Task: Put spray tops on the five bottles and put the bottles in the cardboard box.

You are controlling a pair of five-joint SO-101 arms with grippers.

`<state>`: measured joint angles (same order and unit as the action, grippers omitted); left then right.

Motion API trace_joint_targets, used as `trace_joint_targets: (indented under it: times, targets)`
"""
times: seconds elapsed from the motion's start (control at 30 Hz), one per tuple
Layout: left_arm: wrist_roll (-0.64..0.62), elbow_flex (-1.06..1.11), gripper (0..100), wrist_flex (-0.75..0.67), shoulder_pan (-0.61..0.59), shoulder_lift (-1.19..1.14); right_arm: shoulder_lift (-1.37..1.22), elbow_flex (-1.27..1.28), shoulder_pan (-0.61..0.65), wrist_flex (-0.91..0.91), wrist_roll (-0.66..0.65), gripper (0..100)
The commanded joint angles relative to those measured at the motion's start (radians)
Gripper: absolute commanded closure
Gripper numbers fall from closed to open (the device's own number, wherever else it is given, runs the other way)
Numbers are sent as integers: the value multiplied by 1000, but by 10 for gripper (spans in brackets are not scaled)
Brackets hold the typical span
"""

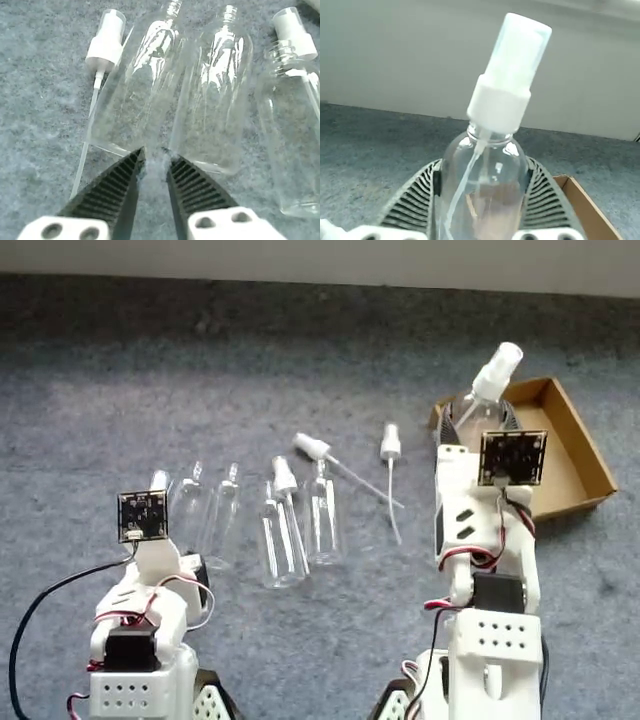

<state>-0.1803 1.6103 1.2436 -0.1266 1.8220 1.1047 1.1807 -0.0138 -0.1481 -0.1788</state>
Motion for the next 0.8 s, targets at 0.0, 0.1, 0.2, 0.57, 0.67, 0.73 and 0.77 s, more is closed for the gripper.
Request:
trace_joint_targets:
  times: [0.0,0.1,0.2,0.57,0.67,0.73,0.77]
  targets:
    - [11,-4,989,11,-12,8,-88,-74,-12,140,-6,961]
    - [11,13,989,3,-12,8,-197,-82,-13,257,-6,961]
    - [11,47,989,3,-12,8,-317,-82,-25,340,-6,961]
    - [11,59,989,3,-12,8,-713,-252,-87,567,-5,961]
    - [11,59,989,3,-12,8,-789,-320,-84,572,-5,961]
    - [11,59,989,3,-12,8,-843,-358,-87,572,-5,961]
    - [11,59,989,3,-12,8,-869,-378,-87,572,-5,961]
